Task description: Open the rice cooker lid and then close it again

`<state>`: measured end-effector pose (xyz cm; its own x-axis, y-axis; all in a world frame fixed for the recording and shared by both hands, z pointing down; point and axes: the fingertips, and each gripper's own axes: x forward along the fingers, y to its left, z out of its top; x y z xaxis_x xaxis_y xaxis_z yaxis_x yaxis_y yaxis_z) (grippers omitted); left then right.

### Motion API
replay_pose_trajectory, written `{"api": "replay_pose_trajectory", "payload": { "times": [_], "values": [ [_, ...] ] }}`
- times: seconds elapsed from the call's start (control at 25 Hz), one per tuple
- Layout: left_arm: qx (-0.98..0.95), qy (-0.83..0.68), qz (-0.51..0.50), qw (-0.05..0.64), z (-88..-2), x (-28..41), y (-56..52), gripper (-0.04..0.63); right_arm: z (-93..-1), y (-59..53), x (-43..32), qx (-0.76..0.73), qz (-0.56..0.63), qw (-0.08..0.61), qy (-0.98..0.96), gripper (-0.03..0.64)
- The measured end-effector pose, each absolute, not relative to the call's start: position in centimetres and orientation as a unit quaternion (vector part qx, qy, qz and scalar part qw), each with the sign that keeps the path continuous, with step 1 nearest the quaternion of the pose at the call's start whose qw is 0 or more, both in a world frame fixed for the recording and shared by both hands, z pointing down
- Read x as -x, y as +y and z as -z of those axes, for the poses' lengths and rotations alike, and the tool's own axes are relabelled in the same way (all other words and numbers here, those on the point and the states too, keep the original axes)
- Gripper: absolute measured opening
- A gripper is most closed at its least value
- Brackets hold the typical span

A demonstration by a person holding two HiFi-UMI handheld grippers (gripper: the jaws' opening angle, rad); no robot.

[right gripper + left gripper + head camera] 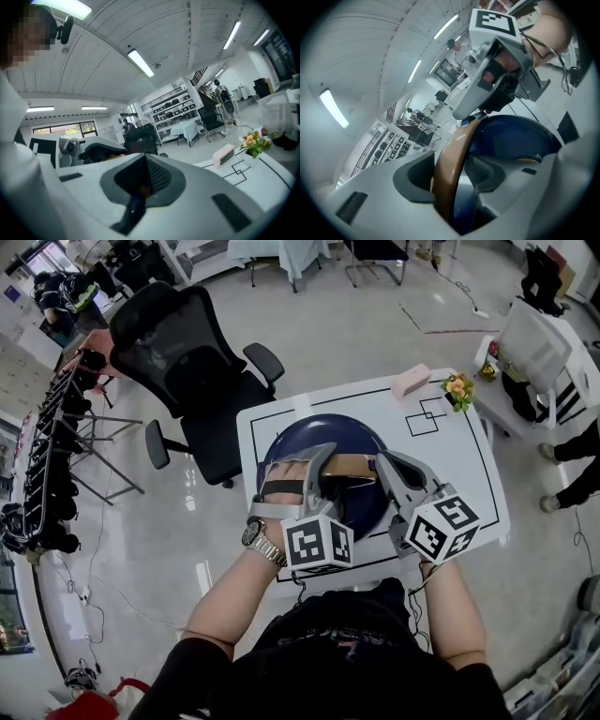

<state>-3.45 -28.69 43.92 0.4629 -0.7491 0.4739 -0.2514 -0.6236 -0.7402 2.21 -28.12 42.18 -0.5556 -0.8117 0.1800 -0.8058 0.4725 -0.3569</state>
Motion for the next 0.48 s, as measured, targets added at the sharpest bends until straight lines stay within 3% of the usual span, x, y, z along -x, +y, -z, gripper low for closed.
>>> {"api": "replay_pose_trajectory", "payload": {
  "times": [0.48],
  "values": [
    [0.799,0.313,0.416,0.301,-44.02,3.54,-28.77,0.193,-42.3,-28.23,-2.1,0.471,0.207,0.008,0.858,0.002]
  ]
}}
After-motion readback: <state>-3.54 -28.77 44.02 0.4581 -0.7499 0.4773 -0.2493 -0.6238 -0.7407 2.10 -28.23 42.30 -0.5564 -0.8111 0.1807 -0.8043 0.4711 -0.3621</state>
